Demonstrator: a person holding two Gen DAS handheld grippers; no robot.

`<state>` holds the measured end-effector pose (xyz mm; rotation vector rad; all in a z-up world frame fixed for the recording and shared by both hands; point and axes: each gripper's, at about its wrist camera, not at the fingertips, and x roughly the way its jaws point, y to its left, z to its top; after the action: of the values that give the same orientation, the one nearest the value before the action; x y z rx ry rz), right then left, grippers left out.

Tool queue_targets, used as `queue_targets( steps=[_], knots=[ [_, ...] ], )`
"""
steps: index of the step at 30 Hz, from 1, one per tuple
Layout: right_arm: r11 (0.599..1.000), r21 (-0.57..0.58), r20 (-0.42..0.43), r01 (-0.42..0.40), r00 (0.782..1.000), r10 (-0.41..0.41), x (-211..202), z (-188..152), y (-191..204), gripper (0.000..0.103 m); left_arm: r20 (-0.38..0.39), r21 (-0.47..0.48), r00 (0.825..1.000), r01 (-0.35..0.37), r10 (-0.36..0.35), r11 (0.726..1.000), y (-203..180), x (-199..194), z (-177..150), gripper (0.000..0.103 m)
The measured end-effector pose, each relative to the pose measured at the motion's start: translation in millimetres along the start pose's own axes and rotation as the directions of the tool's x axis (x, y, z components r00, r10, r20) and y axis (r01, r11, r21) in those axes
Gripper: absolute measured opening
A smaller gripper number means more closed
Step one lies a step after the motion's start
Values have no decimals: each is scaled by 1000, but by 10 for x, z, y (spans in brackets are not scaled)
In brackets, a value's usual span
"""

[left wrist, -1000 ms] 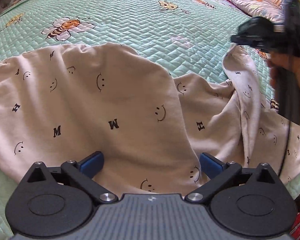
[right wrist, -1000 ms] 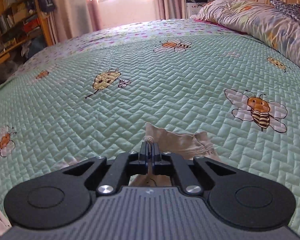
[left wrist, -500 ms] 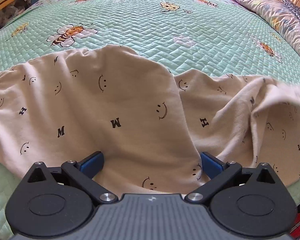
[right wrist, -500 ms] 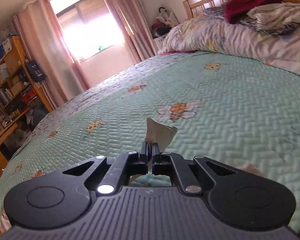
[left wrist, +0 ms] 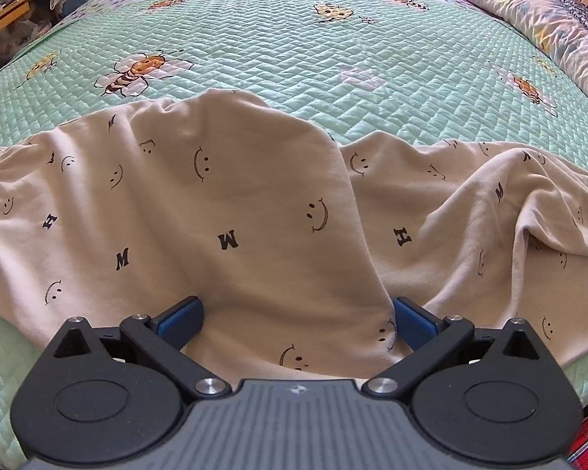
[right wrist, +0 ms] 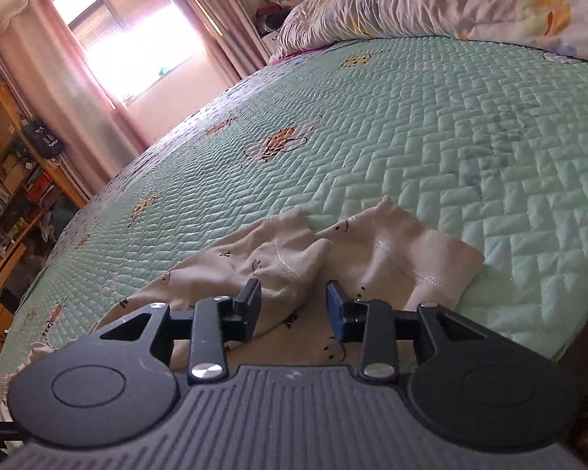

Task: Fold clothes
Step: 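Pull the pants edge with the right gripper to spread the pants flat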

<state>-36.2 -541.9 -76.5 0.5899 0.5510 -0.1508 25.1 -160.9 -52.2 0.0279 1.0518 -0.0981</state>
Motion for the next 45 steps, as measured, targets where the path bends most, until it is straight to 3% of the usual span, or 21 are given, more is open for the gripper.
queue_targets(
  steps=[5, 8, 10, 17, 20, 23, 25, 26, 27, 31, 36, 39, 42, 45],
  knots=[
    [999, 43, 42, 32, 999, -34, -232, 56, -164, 40, 2, -53, 1000, 24, -24, 998, 123, -80, 17, 100],
    [997, 76, 46, 9, 999, -13, -329, 58, -214, 41, 22, -121, 998, 55, -53, 991, 291, -181, 19, 99],
    [995, 98, 46, -8, 999, 4, -389, 58, -245, 50, 34, -162, 997, 67, -63, 984, 408, -250, 14, 99],
    [996, 84, -9, -43, 999, 44, -92, 7, -107, 52, 35, -220, 998, 59, -52, 974, 635, -317, -27, 99],
    [994, 105, -1, 20, 1000, -20, 50, 45, -69, 52, 22, -227, 998, 63, -60, 972, 660, -300, -41, 99],
    [992, 128, -6, 4, 1000, -4, 160, 78, -69, 52, 15, -213, 998, 58, -56, 975, 657, -275, -39, 99],
    [995, 104, -17, -12, 1000, 14, 221, 89, -17, 41, 13, -202, 999, 54, -53, 978, 649, -248, -32, 99],
    [996, 88, -26, -9, 1000, 11, 243, 96, 17, 9, 13, -202, 998, 56, -54, 978, 657, -235, -35, 99],
    [997, 76, -31, -7, 999, 9, 246, 104, 55, 5, 13, -200, 998, 58, -57, 978, 665, -222, -38, 99],
    [995, 25, 8, -93, 996, 93, 91, 228, 326, 5, 12, -187, 997, 72, -71, 980, 727, -182, -38, 100],
    [956, 209, 131, -207, 974, 182, -556, 586, 216, 5, 4, -182, 995, 99, -100, 978, 818, -202, -38, 100],
    [950, 259, 140, -174, 980, 142, -847, 658, -54, 5, 2, -181, 992, 126, -128, 975, 868, -213, -38, 100],
    [961, 275, 30, -7, 1000, -1, -649, 500, -443, 6, 0, -162, 992, 128, -129, 979, 864, -198, -53, 100],
    [955, 291, -86, 48, 996, -24, -306, 236, -776, 8, -6, -135, 993, 114, -116, 984, 834, -198, -62, 100]
  ],
)
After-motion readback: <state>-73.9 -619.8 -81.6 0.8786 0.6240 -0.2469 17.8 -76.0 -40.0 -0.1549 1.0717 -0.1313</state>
